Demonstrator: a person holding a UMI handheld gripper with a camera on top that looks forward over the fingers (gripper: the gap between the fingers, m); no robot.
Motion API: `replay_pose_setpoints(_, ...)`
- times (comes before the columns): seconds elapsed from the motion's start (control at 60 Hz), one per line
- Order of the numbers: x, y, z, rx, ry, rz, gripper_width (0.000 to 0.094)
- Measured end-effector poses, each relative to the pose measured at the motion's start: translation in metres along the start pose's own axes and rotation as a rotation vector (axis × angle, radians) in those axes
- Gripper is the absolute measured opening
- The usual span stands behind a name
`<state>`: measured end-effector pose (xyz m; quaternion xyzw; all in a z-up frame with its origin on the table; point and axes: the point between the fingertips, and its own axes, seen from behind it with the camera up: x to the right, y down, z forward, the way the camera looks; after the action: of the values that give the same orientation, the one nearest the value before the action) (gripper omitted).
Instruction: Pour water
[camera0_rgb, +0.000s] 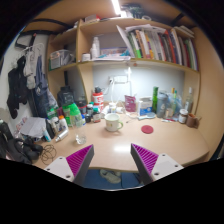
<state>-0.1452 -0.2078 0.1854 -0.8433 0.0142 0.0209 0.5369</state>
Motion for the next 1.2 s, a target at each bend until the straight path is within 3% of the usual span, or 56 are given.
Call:
replay_pose_setpoints(0.283,-0.128,0.008,0.157,0.068,-0.197,-0.003,0.0836)
replay_pose_setpoints(0.467,-0.184,-0.001,0.239,0.114,-0.247,-0.084,0.0836)
replay_pose_setpoints(0.65,-0.199,-0.006,0.298,0.156,-0.223,-0.154,0.0829)
replay_pose_setpoints(0.683,-0.202,-0.004,0.305,0.155,-0.227,-0.149,0.0786)
replay_pose_setpoints(0.733,-0.203,0.005,0.315,0.132,-0.225,-0.149,0.0489)
replay_pose_setpoints(0.9,-0.199,-0.005,0.318,0.194,-0.173,-0.176,0.0401)
replay_pose_setpoints(1.083,-0.206,-0.005,0.324,0.079,-0.211,-0.139,0.0344)
replay_pose_setpoints(1.2,-0.206,-0.057,0.315,0.082,-0.284,0.008,0.0344)
